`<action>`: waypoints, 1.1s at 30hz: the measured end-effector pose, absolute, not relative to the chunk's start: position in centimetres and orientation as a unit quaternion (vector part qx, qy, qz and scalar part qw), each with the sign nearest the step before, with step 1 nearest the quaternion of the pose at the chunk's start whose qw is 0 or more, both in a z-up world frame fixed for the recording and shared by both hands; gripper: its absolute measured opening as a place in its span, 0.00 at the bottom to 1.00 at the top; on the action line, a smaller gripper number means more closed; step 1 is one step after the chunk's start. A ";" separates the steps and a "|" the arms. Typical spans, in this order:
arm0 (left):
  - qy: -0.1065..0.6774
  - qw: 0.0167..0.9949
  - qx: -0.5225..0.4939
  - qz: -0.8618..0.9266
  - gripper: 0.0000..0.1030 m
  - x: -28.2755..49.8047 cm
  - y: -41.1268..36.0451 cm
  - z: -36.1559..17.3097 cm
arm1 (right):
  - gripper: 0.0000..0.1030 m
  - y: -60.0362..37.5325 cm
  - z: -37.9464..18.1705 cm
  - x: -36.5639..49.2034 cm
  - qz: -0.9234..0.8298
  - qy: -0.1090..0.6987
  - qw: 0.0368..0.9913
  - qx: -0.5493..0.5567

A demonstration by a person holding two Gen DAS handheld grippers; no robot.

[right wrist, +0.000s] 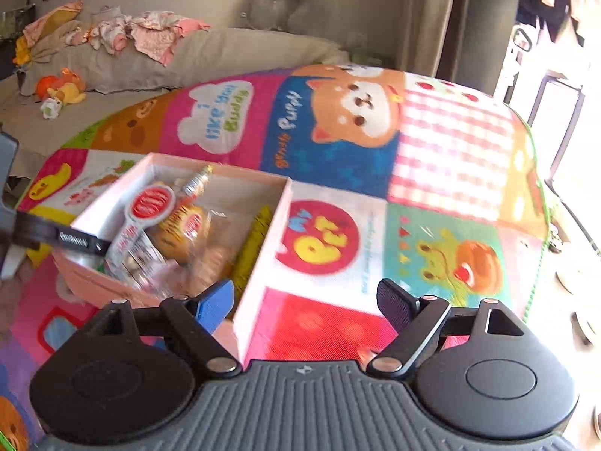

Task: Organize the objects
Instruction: 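Grasp the long wrapped grain bar on the mat with the right gripper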

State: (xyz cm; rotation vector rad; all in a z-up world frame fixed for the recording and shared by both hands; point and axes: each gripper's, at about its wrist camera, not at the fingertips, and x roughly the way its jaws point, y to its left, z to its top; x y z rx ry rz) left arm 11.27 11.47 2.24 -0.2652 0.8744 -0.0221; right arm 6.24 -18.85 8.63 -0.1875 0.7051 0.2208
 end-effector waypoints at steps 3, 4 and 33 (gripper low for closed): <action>0.423 0.897 -0.127 -0.010 0.18 11.3 11.5 2.3 | 0.83 -22.1 6.6 4.6 0.074 0.374 0.923 -0.054; 0.424 0.897 -0.128 -0.011 0.18 11.4 11.5 2.3 | 0.83 -22.8 5.8 4.1 0.065 0.383 0.921 -0.045; 0.428 0.896 -0.121 -0.008 0.17 11.5 11.3 2.4 | 0.28 -23.1 2.1 5.6 0.086 0.447 0.891 -0.001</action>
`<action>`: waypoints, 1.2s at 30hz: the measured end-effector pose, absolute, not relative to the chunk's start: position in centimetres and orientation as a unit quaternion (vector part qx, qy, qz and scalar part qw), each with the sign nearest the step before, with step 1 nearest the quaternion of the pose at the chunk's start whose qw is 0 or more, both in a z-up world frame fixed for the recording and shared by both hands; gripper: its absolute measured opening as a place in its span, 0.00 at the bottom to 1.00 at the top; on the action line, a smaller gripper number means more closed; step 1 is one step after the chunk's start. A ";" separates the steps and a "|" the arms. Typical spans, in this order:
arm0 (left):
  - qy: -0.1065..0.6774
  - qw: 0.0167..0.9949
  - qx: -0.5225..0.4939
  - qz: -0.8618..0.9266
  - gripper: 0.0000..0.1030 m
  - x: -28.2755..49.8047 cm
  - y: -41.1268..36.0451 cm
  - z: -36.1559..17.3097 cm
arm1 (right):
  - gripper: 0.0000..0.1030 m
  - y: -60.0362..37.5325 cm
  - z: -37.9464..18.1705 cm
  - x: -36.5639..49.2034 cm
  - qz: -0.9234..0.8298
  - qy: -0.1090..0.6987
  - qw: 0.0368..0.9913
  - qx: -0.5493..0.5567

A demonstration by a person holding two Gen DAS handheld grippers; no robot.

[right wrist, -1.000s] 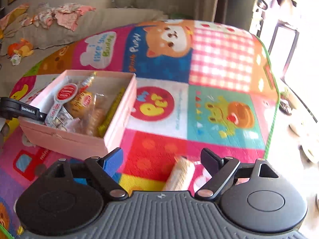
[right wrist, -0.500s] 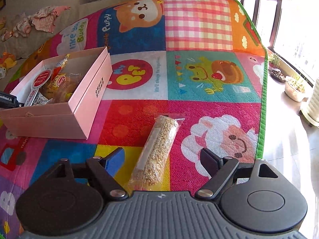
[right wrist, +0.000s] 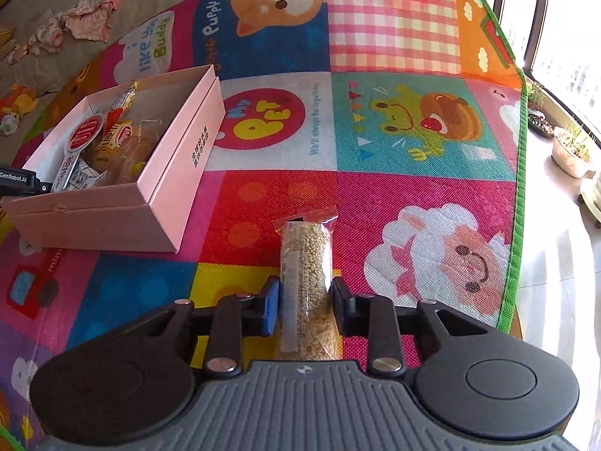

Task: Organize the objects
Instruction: 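Grasp the long wrapped grain bar on the mat with the right gripper, then lower the grain bar into the box and open the right gripper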

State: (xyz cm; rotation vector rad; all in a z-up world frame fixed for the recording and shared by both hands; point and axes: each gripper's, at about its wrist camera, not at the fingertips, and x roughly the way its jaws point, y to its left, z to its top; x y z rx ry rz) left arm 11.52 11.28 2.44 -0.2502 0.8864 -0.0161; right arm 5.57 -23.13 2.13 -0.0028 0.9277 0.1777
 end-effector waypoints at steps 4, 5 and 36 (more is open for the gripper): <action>0.427 0.896 -0.122 -0.008 0.17 11.5 11.3 2.4 | 0.28 -22.0 2.8 3.5 0.130 0.473 0.872 0.005; 0.427 0.896 -0.121 -0.008 0.17 11.5 11.3 2.4 | 0.28 -21.5 2.9 3.0 0.141 0.478 0.867 0.004; 0.417 0.897 -0.145 -0.028 0.20 11.1 12.2 2.1 | 0.28 -9.9 11.0 17.8 0.147 0.413 0.898 0.027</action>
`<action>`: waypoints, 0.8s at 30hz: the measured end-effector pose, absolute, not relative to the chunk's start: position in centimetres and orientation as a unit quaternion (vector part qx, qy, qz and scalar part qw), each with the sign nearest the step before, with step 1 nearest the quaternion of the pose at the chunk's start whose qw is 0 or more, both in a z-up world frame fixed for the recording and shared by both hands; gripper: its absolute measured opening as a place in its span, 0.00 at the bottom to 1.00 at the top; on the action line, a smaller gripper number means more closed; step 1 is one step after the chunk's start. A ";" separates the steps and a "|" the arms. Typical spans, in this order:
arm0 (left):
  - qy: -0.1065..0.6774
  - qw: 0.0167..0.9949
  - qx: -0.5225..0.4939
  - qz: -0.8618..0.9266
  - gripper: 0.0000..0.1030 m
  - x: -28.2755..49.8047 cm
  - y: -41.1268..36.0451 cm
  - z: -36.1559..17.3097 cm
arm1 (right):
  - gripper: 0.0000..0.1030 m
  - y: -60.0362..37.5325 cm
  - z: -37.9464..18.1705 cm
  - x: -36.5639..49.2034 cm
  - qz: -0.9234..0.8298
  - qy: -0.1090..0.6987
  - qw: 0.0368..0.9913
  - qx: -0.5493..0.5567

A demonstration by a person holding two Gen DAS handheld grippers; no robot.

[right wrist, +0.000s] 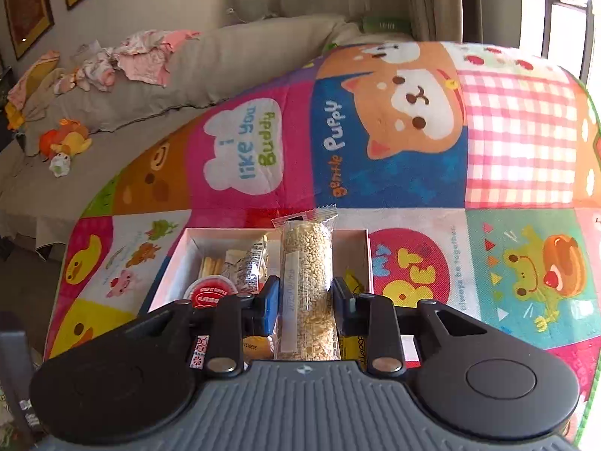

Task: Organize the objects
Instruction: 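Lower the grain bar into the box and open the right gripper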

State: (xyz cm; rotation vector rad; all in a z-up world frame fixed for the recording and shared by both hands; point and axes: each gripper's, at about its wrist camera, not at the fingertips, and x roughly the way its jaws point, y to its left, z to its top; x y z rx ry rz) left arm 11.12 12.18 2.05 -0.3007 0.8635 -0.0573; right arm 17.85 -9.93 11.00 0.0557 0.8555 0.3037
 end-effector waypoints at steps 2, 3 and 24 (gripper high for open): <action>0.415 0.897 -0.145 -0.030 0.21 11.1 12.2 2.0 | 0.28 -9.3 9.8 18.7 0.143 0.422 0.895 0.028; 0.415 0.898 -0.145 -0.030 0.21 11.1 12.2 2.0 | 0.28 -9.1 9.5 19.0 0.142 0.423 0.894 0.027; 0.423 0.895 -0.141 -0.023 0.20 11.6 11.5 2.3 | 0.70 -13.6 9.3 7.4 0.220 0.328 0.913 -0.104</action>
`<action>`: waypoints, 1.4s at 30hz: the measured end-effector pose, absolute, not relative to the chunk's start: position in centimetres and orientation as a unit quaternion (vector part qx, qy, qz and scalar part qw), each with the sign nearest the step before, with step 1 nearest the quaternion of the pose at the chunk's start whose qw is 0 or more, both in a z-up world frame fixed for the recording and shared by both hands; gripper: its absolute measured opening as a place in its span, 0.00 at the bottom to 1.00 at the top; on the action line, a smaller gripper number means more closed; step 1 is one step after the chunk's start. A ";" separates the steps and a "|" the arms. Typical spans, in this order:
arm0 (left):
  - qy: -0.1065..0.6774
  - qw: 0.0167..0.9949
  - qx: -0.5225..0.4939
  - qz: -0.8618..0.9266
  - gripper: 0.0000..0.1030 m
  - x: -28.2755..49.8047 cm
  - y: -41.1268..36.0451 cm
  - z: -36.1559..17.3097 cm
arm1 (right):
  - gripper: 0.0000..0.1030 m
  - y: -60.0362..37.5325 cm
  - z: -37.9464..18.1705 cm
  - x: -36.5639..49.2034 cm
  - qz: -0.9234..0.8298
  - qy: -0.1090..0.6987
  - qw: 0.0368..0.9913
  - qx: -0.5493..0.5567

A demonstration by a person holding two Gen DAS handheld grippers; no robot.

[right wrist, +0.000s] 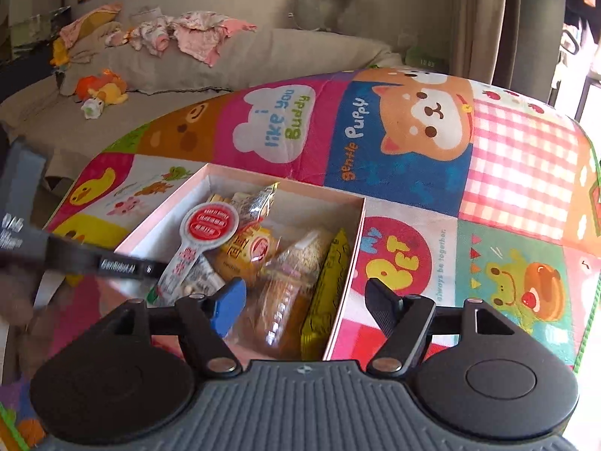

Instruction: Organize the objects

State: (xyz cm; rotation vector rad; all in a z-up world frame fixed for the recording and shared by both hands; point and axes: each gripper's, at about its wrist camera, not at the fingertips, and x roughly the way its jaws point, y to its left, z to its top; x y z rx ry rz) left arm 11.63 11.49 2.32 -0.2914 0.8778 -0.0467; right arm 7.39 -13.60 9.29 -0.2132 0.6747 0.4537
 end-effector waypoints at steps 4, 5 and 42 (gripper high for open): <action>0.438 0.887 -0.143 -0.036 0.20 14.0 9.9 2.4 | 0.70 -14.7 7.5 6.1 0.215 0.338 0.910 -0.111; 0.440 0.885 -0.144 -0.042 0.20 14.8 9.4 2.5 | 0.70 -14.6 6.7 6.5 0.200 0.342 0.911 -0.114; 0.308 0.951 -0.004 -0.035 0.45 -0.1 3.2 1.4 | 1.00 -14.8 1.1 2.9 0.093 0.354 0.929 -0.051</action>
